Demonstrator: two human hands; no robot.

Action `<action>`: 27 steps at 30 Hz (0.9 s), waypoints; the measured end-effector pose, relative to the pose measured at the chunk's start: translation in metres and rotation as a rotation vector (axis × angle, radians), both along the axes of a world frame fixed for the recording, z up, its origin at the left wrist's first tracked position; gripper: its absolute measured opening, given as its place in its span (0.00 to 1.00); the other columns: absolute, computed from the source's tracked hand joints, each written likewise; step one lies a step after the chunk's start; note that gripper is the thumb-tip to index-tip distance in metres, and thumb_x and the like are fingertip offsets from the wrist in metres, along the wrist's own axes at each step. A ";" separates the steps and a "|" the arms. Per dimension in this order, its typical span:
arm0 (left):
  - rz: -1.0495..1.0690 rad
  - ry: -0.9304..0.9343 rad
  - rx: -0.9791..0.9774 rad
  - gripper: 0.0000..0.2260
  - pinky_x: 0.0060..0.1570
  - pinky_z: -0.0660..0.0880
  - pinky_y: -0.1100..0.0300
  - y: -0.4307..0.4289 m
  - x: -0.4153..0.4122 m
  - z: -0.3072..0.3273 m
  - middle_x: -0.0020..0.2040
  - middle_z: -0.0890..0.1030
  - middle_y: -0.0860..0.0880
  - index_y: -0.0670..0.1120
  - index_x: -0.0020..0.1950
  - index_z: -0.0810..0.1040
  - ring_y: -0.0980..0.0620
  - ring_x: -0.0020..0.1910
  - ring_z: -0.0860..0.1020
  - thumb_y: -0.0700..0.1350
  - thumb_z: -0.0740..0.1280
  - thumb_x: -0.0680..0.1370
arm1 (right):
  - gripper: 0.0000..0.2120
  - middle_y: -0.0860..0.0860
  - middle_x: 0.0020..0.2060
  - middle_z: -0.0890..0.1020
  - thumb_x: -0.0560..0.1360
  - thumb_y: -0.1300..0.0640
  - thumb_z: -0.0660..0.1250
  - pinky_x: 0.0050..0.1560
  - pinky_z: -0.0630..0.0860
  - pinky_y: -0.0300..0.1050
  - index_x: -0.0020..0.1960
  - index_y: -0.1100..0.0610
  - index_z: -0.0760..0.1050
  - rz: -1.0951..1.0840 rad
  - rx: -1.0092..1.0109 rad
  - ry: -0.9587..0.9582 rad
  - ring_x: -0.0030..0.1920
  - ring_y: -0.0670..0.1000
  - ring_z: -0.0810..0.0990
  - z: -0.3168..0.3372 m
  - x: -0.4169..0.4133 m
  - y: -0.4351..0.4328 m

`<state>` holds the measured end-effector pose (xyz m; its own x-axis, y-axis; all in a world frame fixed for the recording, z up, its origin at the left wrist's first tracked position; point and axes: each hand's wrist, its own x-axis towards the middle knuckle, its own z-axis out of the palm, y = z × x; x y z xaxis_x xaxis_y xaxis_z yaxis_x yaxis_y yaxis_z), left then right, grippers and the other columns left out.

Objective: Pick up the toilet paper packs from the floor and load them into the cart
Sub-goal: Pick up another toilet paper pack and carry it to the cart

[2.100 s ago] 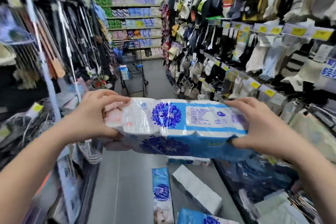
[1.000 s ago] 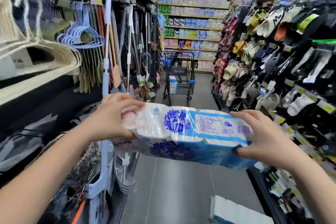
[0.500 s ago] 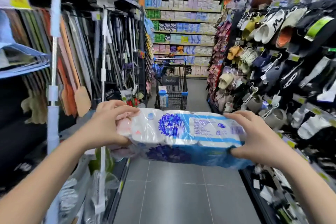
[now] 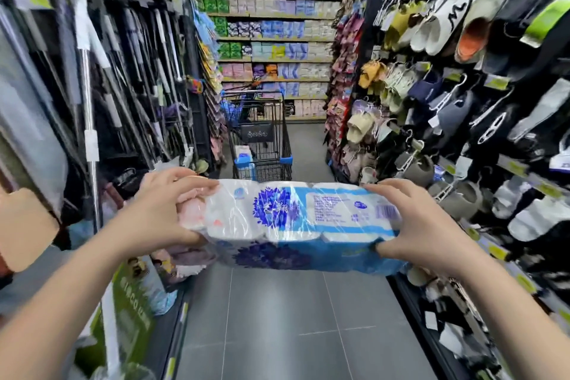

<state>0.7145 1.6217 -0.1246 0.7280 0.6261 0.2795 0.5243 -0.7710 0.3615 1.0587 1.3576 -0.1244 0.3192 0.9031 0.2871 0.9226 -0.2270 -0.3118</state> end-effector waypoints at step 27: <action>-0.023 0.078 -0.033 0.41 0.72 0.61 0.52 0.391 0.323 -0.043 0.68 0.70 0.56 0.69 0.68 0.73 0.49 0.72 0.64 0.61 0.73 0.53 | 0.49 0.46 0.69 0.69 0.53 0.41 0.69 0.71 0.63 0.41 0.76 0.44 0.68 -0.051 -0.079 0.062 0.71 0.51 0.68 -0.045 0.314 0.376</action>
